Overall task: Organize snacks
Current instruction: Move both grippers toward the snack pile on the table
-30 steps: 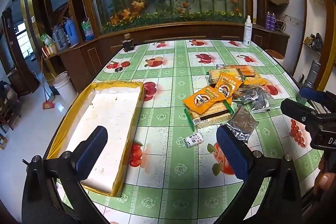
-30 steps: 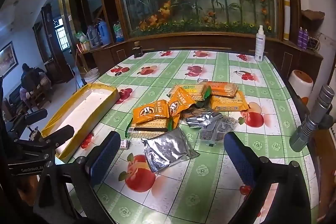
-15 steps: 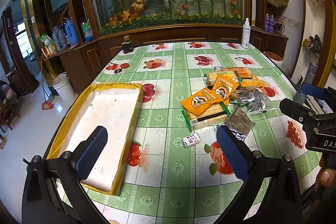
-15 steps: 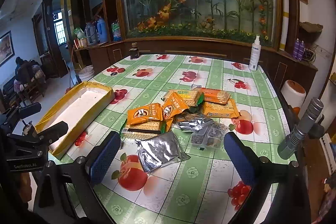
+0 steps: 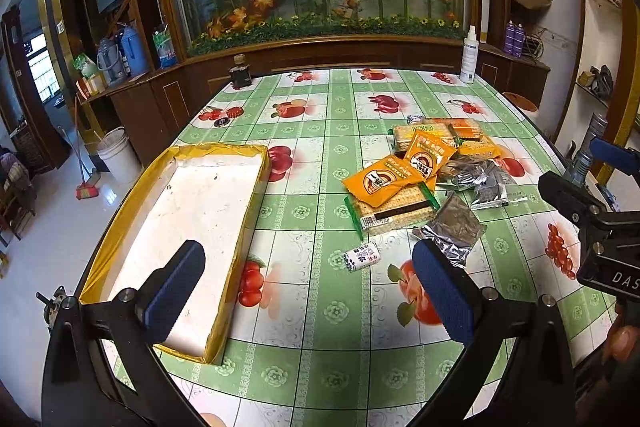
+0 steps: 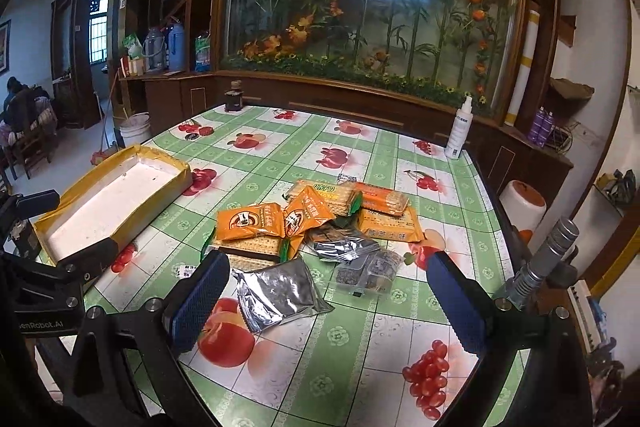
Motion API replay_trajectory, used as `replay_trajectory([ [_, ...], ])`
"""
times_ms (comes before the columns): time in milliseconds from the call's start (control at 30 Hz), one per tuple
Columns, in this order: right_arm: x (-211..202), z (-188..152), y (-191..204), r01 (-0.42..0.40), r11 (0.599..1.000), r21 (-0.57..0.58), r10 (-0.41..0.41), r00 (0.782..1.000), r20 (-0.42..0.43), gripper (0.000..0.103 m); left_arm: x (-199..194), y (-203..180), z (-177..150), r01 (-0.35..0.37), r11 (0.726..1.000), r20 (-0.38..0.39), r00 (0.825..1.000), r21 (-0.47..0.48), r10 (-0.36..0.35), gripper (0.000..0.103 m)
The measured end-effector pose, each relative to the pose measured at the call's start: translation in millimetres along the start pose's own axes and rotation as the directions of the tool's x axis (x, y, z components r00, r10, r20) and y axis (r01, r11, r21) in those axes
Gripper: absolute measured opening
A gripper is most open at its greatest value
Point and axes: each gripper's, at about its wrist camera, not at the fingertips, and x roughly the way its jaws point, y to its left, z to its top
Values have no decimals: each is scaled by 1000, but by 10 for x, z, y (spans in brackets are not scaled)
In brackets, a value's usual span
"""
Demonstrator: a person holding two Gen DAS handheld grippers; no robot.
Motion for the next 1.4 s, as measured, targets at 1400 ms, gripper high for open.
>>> replay_trajectory([
  [1400, 161, -236, -499, -36, 988, 149, 44, 998, -49, 100, 126, -301, -61, 83, 995, -77, 994, 60, -79, 103],
])
